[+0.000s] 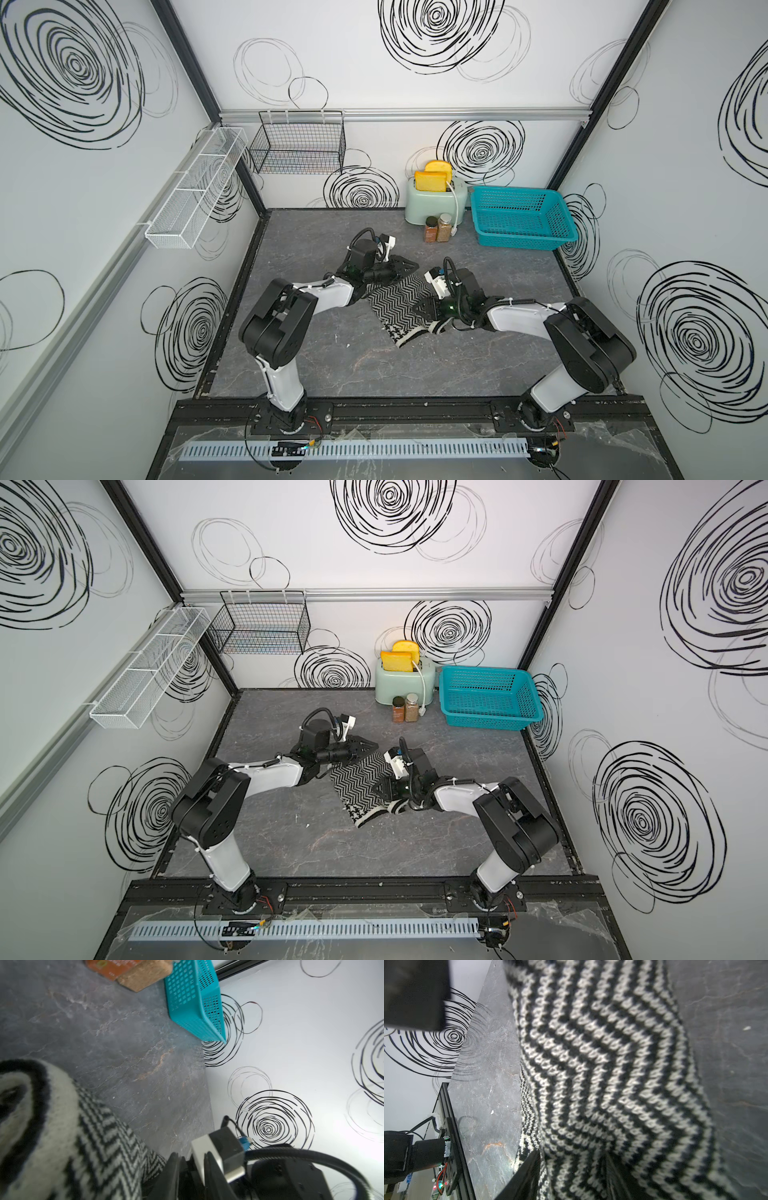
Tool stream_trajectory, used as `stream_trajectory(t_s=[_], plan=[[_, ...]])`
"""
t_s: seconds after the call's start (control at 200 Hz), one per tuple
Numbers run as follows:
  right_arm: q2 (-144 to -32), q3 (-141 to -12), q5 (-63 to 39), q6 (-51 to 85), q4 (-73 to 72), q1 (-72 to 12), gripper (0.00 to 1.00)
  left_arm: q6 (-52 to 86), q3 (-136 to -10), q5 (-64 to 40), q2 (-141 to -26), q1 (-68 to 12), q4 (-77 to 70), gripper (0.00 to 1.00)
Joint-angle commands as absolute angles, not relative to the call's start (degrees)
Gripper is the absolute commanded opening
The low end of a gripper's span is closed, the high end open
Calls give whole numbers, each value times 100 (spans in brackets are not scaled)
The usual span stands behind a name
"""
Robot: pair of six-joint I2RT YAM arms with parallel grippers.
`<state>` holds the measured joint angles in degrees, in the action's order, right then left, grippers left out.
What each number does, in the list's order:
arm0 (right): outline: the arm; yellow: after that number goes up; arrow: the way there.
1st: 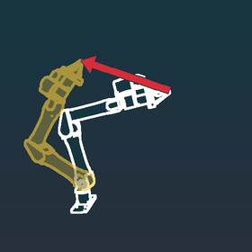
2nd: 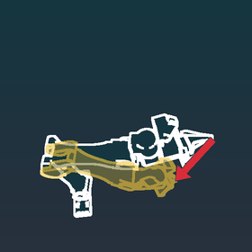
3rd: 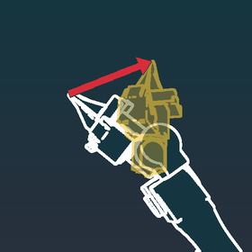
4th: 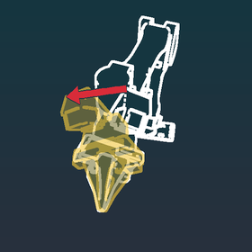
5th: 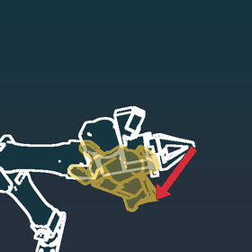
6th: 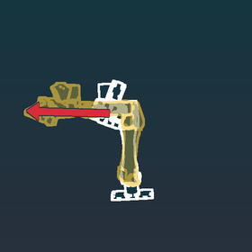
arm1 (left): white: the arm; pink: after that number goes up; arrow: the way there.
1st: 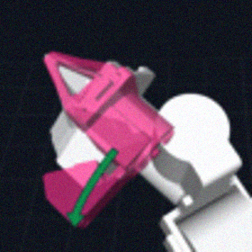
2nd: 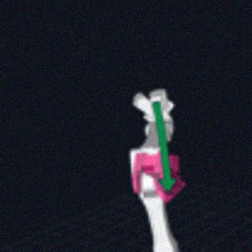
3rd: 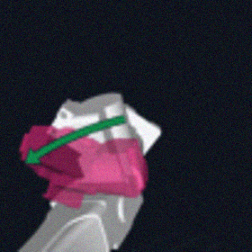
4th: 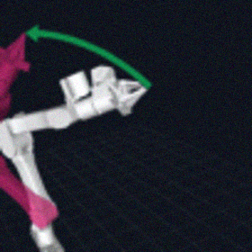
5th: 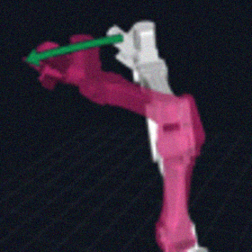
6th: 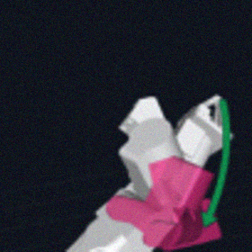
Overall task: Roll up the scarf and place it into the basket
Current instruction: Roll the scarf at the center of the board.
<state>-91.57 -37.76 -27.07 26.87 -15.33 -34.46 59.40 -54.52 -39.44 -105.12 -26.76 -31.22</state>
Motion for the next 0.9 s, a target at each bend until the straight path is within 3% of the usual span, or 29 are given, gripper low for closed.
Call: stream_trajectory(t_s=[0.0, 0.255, 0.65, 0.895], plan=[[-9368, -3586, -2837, 2873, -1418, -3398, 53, 5961, -5412, -4079, -10655, -2749, -3229, 26], [-9432, -3699, -2866, 2769, -1246, -3366, 60, 5518, -5371, -4054, -11266, -2631, -3125, 25], [-8184, -4145, -3016, 2165, 388, -2946, 83, 4574, -5891, -4199, -11984, -2287, -2804, 23], [-9179, -4675, -3574, 1602, 645, -2224, 85, 4501, -5661, -4267, -11887, -2252, -2862, 23]])
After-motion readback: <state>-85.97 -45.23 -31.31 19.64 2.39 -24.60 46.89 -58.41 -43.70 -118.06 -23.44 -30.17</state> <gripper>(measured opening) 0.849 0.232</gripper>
